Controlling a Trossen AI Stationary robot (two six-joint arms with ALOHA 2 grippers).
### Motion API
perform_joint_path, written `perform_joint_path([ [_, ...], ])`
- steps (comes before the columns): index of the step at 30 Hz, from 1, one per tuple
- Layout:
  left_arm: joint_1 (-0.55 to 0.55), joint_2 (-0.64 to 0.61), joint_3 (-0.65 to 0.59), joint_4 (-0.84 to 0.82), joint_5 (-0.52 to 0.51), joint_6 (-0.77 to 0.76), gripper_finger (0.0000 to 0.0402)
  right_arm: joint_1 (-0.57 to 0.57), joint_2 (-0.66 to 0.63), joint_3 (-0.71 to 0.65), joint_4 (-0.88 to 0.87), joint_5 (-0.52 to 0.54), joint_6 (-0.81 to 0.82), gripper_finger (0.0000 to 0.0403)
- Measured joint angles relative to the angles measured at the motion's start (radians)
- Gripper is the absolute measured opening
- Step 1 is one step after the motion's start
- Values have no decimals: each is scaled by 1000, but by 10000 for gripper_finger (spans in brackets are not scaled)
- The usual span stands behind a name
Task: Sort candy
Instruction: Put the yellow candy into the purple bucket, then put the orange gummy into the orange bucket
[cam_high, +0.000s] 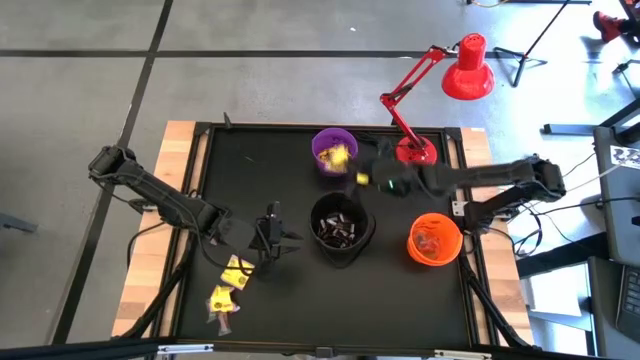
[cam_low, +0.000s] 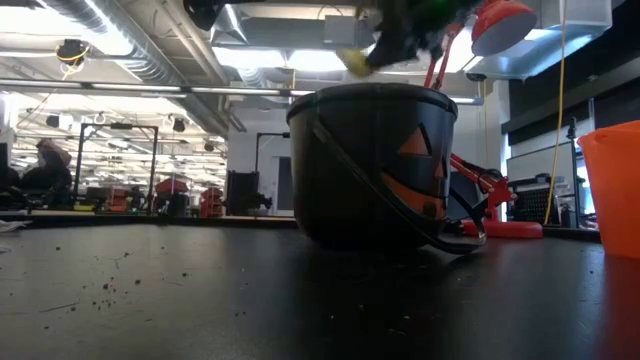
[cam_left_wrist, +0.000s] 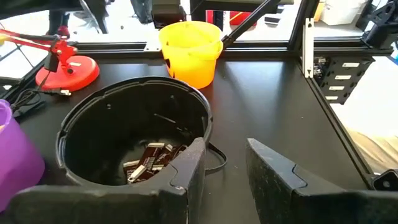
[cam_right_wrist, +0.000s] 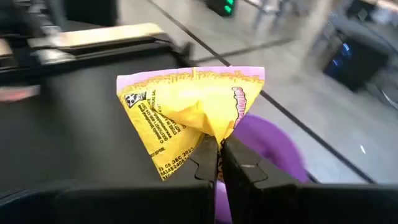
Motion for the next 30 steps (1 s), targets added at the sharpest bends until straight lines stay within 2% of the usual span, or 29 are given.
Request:
perform_joint_path([
  [6,0,0,0,-3,-6,-5,105,-242,28,-1,2,-177,53,15],
  [10,-1,0,0,-9,-6,-17,105,-330,33,-1,11,-257,54,18],
  [12,0,0,0,-10,-7,-29,105,-357,34,-1,9,-293,52,33],
  [22,0,0,0,-13,-33,-60,105,-374,33,0,81,-386,36,192],
  [27,3,-14,0,-110,-32,-121,105,-361,9,0,162,-587,31,214],
  [30,22,-48,0,-282,-33,-259,105,-310,-27,1,183,-625,17,205],
])
